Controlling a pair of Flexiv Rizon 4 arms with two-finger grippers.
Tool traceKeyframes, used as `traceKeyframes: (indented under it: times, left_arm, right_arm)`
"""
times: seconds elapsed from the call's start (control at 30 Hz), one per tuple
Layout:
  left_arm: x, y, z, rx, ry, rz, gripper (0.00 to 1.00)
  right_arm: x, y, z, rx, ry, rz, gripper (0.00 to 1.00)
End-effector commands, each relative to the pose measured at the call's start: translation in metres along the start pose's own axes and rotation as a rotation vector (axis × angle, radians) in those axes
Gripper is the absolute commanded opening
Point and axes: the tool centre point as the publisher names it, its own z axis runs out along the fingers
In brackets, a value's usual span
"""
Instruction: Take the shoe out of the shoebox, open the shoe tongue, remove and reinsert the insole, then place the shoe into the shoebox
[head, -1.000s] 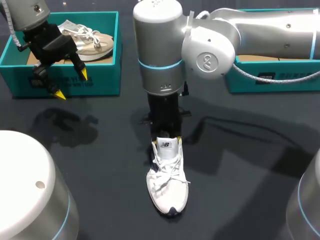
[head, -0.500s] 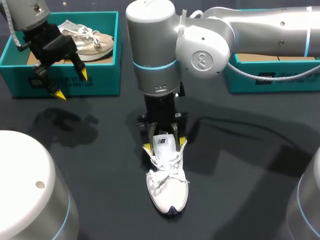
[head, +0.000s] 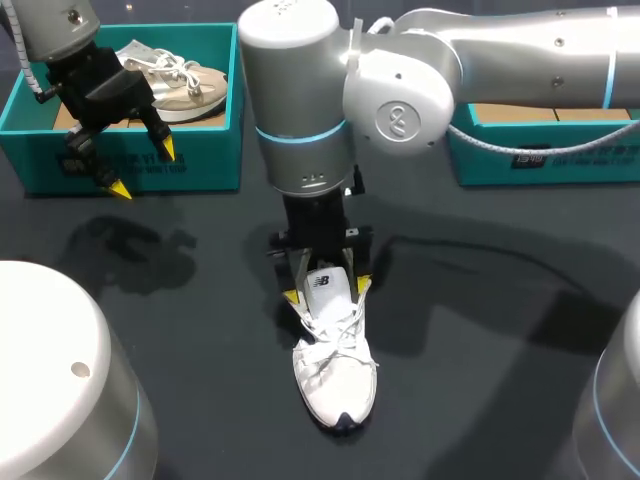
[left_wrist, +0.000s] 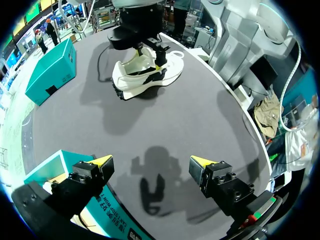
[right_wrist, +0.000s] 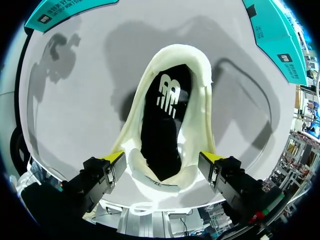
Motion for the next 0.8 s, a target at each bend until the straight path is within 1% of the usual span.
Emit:
traceKeyframes:
  times: [0.03, 0.2, 0.4, 0.5, 0.6, 0.67, 0.8]
  left_arm:
    - [0.001, 0.000, 0.000, -0.002, -0.001, 0.001, 1.00]
    - [0.001, 0.000, 0.000, -0.002, -0.001, 0.001, 1.00]
    - [0.001, 0.000, 0.000, -0.002, -0.001, 0.001, 1.00]
    - [0.001, 0.000, 0.000, -0.002, -0.001, 0.001, 1.00]
    - [0.001, 0.000, 0.000, -0.002, -0.001, 0.001, 1.00]
    - [0.001, 0.000, 0.000, -0.002, -0.001, 0.001, 1.00]
    - [0.001, 0.000, 0.000, -0.002, -0.001, 0.001, 1.00]
  right_arm:
    - [0.001, -0.005, -0.002, -0.009, -0.007, 0.007, 0.96]
    - [0.000, -0.014, -0.004, -0.019, -0.007, 0.025, 0.95]
    - [-0.002, -0.031, -0.008, -0.032, -0.014, 0.060, 0.93]
    - [-0.002, -0.041, -0.010, -0.037, -0.014, 0.072, 0.89]
    - [-0.002, -0.057, -0.013, -0.053, -0.013, 0.084, 0.80]
    - [-0.002, -0.066, -0.014, -0.064, -0.014, 0.102, 0.62]
    - [-0.003, -0.079, -0.017, -0.077, -0.014, 0.116, 0.47]
